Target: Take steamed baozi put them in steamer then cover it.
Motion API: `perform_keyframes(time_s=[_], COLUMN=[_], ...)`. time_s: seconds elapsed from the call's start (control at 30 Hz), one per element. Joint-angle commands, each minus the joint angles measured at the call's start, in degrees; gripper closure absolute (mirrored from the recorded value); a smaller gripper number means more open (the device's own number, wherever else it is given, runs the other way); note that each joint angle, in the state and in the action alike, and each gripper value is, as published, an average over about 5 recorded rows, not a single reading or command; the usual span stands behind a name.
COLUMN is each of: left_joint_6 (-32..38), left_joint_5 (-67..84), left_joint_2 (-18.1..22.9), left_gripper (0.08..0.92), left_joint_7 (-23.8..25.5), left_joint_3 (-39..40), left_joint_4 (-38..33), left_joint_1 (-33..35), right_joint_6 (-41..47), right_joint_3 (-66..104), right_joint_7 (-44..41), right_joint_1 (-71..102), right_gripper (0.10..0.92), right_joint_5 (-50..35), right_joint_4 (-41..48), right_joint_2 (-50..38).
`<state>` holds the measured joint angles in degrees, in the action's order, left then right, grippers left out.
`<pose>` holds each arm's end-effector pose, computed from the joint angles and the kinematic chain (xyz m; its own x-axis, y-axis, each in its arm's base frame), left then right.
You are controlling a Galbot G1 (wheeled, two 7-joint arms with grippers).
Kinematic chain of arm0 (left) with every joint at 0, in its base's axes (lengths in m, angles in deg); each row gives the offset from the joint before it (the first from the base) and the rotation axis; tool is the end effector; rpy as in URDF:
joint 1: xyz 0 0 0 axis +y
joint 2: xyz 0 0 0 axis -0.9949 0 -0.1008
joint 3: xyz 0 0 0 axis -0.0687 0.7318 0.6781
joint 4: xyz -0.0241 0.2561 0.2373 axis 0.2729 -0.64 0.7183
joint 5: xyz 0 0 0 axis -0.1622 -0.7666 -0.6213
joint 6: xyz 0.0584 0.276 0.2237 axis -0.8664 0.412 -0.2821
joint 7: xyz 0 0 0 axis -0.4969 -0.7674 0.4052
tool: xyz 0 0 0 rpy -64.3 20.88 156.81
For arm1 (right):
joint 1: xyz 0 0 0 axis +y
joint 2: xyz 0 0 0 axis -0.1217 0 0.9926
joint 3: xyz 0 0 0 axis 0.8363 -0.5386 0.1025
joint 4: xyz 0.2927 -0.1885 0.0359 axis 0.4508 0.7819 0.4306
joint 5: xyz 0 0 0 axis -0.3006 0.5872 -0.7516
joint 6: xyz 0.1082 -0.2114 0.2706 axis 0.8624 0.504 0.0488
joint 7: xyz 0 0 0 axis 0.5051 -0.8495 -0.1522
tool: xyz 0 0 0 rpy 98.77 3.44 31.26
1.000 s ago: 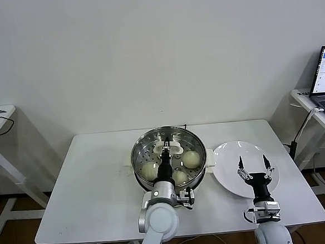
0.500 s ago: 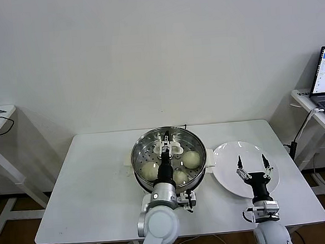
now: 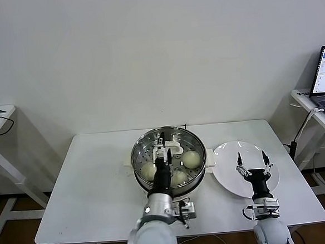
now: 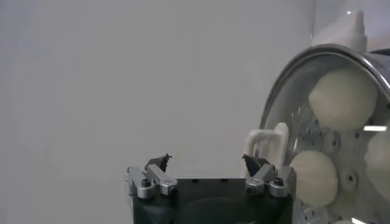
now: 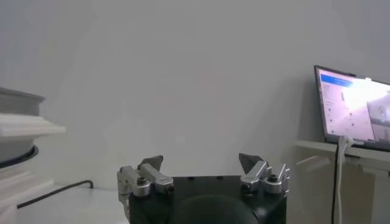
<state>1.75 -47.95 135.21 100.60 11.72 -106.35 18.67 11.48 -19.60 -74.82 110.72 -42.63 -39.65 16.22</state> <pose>0.2215 -0.1707 -0.2174 -0.9914 0.1298 -0.0174 0.0121 0.2226 0.9748 0.2700 -0.1132 -0.4106 -0.9807 0.1262 -0.1493 0.1500 0.9755 -0.1610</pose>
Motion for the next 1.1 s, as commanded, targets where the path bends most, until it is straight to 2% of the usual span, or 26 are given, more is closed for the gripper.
perform_keyframes(time_s=[0.03, 0.13, 0.17, 0.23, 0.33, 0.43, 0.53, 0.73, 1.1], left_joint_6=[7.2, 16.4, 18.5, 22.2, 27.9, 33.7, 37.0, 39.2, 39.3], left_joint_5=[39.4, 64.5, 70.6, 82.0, 92.5, 94.7, 95.3, 94.4, 91.7], left_joint_2=[-16.0, -16.2, -15.8, -14.9, -13.6, -12.5, -11.4, -11.1, -11.6], left_gripper=[0.177, 0.177, 0.177, 0.177, 0.177, 0.177, 0.177, 0.177, 0.177], left_joint_7=[-9.8, -18.7, -19.9, -21.2, -19.8, -16.7, -14.2, -11.1, -11.0], left_joint_3=[-13.5, -23.4, -26.8, -33.2, -40.3, -44.3, -46.0, -45.0, -43.1], left_joint_4=[-14.9, -13.7, -12.9, -10.7, -4.8, 2.9, 7.1, 7.6, 8.1], left_joint_1=[11.7, 12.7, 12.9, 13.0, 12.6, 12.0, 12.5, 15.4, 16.5], right_joint_6=[3.5, 4.7, 5.1, 5.8, 6.6, 7.7, 8.4, 7.7, 8.0], right_joint_3=[-1.7, -2.5, -2.8, -3.1, -3.3, -3.6, -3.8, -3.8, -3.0], right_joint_7=[-0.6, -1.4, -1.5, -1.5, -1.3, -0.3, 0.6, 0.7, -1.5], right_joint_1=[1.0, 1.8, 2.0, 2.5, 3.2, 4.1, 5.5, 7.6, 9.7], right_gripper=[0.203, 0.203, 0.203, 0.203, 0.203, 0.203, 0.203, 0.203, 0.203], right_joint_5=[-8.2, -13.5, -14.7, -16.3, -17.5, -17.1, -16.5, -16.3, -17.4], right_joint_4=[-3.1, -4.9, -5.3, -5.9, -6.6, -7.4, -8.7, -9.5, -11.0], right_joint_2=[-0.6, -0.8, -1.0, -1.5, -2.3, -3.0, -3.1, -3.2, -3.1])
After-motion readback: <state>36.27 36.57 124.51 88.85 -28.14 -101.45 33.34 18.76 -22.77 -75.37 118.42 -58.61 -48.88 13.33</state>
